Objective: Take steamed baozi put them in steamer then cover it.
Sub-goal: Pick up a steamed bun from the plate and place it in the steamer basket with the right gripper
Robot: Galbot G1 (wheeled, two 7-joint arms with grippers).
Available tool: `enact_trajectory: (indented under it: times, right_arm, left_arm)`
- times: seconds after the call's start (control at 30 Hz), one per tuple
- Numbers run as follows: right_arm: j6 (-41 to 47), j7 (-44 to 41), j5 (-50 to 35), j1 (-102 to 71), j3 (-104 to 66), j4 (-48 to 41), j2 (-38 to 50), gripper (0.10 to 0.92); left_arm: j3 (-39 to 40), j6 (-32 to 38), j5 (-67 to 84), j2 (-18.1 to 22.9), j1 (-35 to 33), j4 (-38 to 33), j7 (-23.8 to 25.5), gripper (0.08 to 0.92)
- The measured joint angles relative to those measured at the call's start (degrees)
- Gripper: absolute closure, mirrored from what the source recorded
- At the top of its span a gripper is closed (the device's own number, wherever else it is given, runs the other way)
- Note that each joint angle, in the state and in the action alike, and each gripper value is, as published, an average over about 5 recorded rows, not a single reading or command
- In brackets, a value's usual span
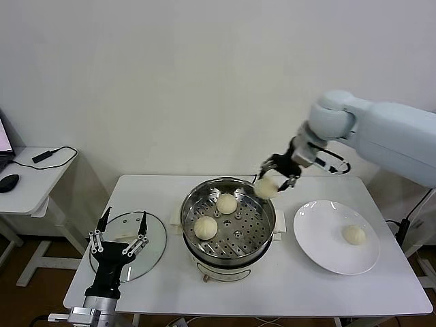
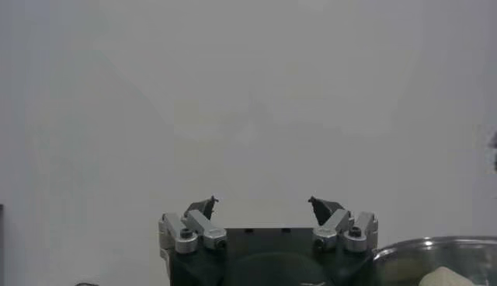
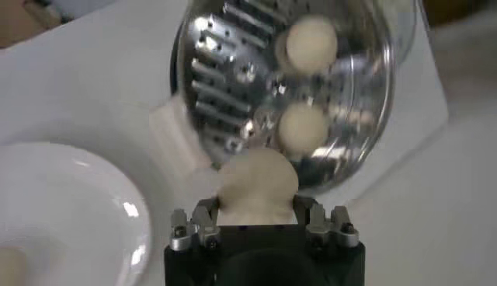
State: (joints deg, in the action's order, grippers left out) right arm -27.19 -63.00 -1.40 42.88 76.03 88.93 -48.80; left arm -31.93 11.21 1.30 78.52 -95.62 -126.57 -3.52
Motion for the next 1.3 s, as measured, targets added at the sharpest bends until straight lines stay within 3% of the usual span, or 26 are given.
enact_trajectory:
  times: [0.3,0.93,1.2,1.3]
  right_arm:
    - [-5.3,-0.3,6.8,-2.0,0.7,4.7,-3.6,0.362]
    - [-10.7,0.1,16.2,-10.8,-1.5,6.2,-8.0,0.352]
    - [-12.0,-0.1,17.1,-11.9,-1.5,6.6,-8.9,0.324]
    - [-12.5,-0.1,17.5,-12.1,-1.5,6.6,-9.2,0.272]
  left_arm:
    - [-0.1,0.0,0.1,0.1,-0.3,-0.4,0.0,0.177]
    - [-0.5,0.2,0.4,0.0,0.0,-0.5,-0.3,0.177]
    - [-0.7,0.4,0.6,0.0,0.1,-0.2,-0.3,0.177]
    - [-0.8,0.4,0.6,0.1,0.0,-0.2,-0.3,0.177]
